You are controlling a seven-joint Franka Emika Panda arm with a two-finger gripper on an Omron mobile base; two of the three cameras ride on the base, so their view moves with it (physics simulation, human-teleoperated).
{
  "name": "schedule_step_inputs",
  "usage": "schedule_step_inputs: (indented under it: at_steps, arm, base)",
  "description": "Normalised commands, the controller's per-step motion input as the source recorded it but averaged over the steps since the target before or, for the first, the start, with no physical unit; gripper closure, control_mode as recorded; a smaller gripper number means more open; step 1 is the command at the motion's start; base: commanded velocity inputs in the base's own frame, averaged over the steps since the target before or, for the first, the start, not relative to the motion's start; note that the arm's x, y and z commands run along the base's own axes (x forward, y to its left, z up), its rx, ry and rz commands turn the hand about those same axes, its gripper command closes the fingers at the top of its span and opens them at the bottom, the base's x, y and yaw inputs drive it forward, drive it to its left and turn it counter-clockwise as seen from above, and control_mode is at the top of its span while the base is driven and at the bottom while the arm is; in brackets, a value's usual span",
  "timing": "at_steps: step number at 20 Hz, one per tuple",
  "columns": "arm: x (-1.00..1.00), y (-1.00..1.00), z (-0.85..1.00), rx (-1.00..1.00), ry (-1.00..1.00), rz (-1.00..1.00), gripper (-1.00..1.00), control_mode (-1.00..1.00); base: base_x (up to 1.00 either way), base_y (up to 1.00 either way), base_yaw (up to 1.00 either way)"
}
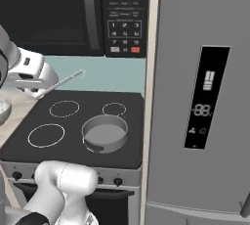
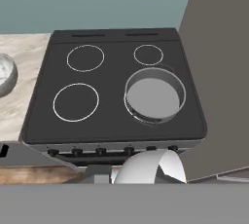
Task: Open the cabinet and move the ladle to the pot. Then close the cabinet.
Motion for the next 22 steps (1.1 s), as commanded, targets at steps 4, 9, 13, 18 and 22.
schedule_step_inputs:
  at_steps: [4,9,13,18,22]
  arm:
    - [0.2,-0.01,-0.16,0.0,0.01,0.0,1.0,-1.0]
    - [0.28,-0.14,-0.32,0.0,0.0,0.0,1.0,-1.0]
    - [0.37,-0.25,-0.48,0.0,0.0,0.0,1.0,-1.0]
    - [0.39,-0.14,-0.5,0.0,0.0,-0.01,1.0,-1.0]
    - [0.33,0.0,-0.54,0.0,0.0,-0.01,1.0,-1.0]
  base:
    - [0.3,0.0,0.0]
    - [0.0,0.0,0.0]
    - [0.0,0.0,0.0]
    - [0.0,0.0,0.0]
    - [0.0,0.0,0.0]
